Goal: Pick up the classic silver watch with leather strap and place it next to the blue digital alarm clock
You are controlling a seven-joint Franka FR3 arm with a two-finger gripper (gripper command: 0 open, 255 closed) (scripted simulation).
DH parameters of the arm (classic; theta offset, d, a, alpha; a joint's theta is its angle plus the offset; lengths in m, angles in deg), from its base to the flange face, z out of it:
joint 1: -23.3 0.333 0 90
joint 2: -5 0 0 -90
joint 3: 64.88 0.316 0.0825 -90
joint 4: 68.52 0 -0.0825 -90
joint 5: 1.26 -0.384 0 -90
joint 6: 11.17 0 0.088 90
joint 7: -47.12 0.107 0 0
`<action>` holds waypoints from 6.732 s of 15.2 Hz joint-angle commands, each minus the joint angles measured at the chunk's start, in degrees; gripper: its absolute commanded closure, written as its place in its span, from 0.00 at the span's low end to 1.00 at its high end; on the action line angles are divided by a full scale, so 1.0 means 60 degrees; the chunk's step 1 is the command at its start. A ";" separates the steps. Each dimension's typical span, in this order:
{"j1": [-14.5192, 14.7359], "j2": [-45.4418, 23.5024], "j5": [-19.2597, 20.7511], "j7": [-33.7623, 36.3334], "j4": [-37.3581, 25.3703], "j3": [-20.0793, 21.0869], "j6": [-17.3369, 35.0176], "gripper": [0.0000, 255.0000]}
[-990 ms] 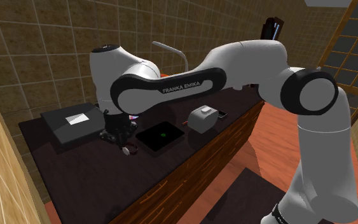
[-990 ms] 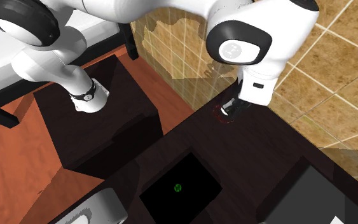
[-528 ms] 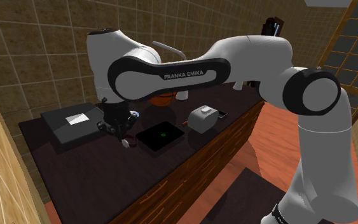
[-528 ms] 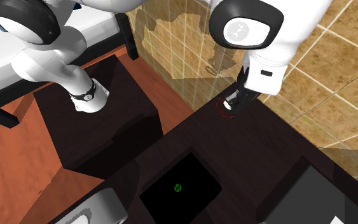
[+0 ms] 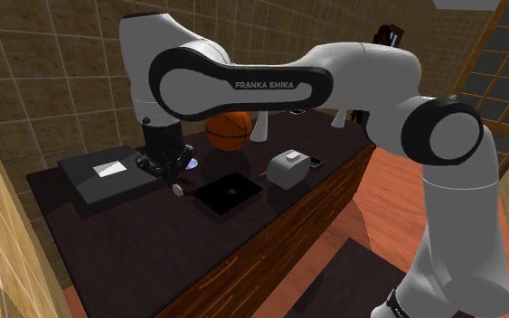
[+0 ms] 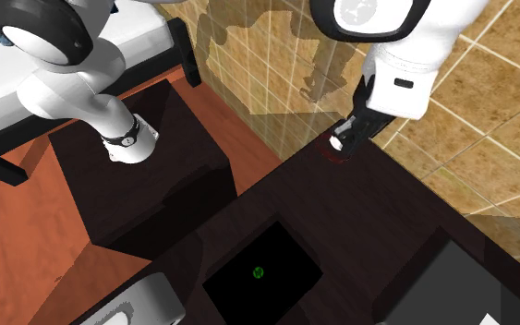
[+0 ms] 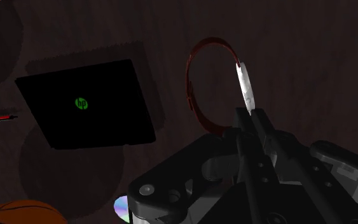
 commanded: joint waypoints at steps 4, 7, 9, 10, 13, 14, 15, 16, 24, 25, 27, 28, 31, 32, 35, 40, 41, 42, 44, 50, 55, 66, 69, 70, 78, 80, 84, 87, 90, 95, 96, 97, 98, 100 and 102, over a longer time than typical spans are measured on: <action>0.0147 -0.0126 0.0043 -0.0079 -0.0739 -0.0003 -0.0610 1.00; -0.0559 0.0461 -0.0219 -0.0648 0.0119 -0.0077 -0.0214 1.00; -0.0985 0.0786 -0.0375 -0.1051 0.0577 -0.0153 0.0006 1.00; -0.1186 0.0931 -0.0447 -0.1257 0.0776 -0.0198 0.0105 1.00; -0.1749 0.1296 -0.0639 -0.1886 0.1268 -0.0356 0.0364 1.00; -0.1924 0.1395 -0.0695 -0.2099 0.1399 -0.0416 0.0438 1.00; -0.2094 0.1483 -0.0747 -0.2311 0.1515 -0.0477 0.0507 1.00; -0.2258 0.1561 -0.0795 -0.2525 0.1616 -0.0543 0.0570 1.00; -0.3439 0.1802 -0.1046 -0.4209 0.1916 -0.1099 0.0908 1.00; -0.3573 0.1786 -0.1063 -0.4414 0.1892 -0.1170 0.0930 1.00; -0.3832 0.1723 -0.1089 -0.4821 0.1802 -0.1312 0.0960 1.00; -0.3959 0.1676 -0.1098 -0.5022 0.1736 -0.1380 0.0968 1.00; -0.4320 0.1475 -0.1114 -0.5616 0.1451 -0.1588 0.0961 1.00; -0.4435 0.1388 -0.1116 -0.5811 0.1327 -0.1657 0.0948 1.00; -0.4768 0.1060 -0.1111 -0.6386 0.0855 -0.1852 0.0873 1.00; -0.5271 0.0276 -0.1072 -0.7317 -0.0310 -0.2148 0.0598 1.00; -0.5361 0.0077 -0.1060 -0.7501 -0.0614 -0.2205 0.0513 1.00; -0.5446 -0.0139 -0.1047 -0.7684 -0.0947 -0.2260 0.0415 1.00; -0.5568 -0.0385 -0.1035 -0.7892 -0.1201 -0.2324 0.0431 1.00; -0.5679 -0.0203 -0.1054 -0.7794 -0.0139 -0.2324 0.1304 1.00; -0.5741 -0.0153 -0.1041 -0.7714 0.0583 -0.2333 0.1968 1.00; -0.5811 -0.0279 -0.0942 -0.7528 0.1802 -0.2379 0.3296 1.00; -0.5818 -0.0361 -0.0901 -0.7474 0.2063 -0.2398 0.3633 1.00; -0.5820 -0.0392 -0.0886 -0.7455 0.2144 -0.2405 0.3744 1.00; -0.5814 -0.0709 -0.0747 -0.7300 0.2692 -0.2473 0.4592 1.00; -0.5810 -0.0785 -0.0716 -0.7267 0.2785 -0.2489 0.4758 1.00; -0.5810 -0.0787 -0.0715 -0.7267 0.2783 -0.2489 0.4757 1.00; -0.5810 -0.0787 -0.0716 -0.7268 0.2781 -0.2489 0.4756 1.00; -0.5810 -0.0787 -0.0716 -0.7268 0.2781 -0.2489 0.4756 0.00; -0.5804 -0.0502 -0.0810 -0.7326 0.2581 -0.2430 0.4277 0.00; -0.5798 -0.0374 -0.0854 -0.7354 0.2457 -0.2403 0.4028 0.00; -0.5791 -0.0281 -0.0887 -0.7376 0.2348 -0.2383 0.3828 0.00; -0.5791 -0.0281 -0.0887 -0.7376 0.2348 -0.2384 0.3828 0.00; -0.5791 -0.0281 -0.0887 -0.7376 0.2348 -0.2384 0.3828 0.00; -0.5791 -0.0281 -0.0887 -0.7376 0.2348 -0.2384 0.3828 0.00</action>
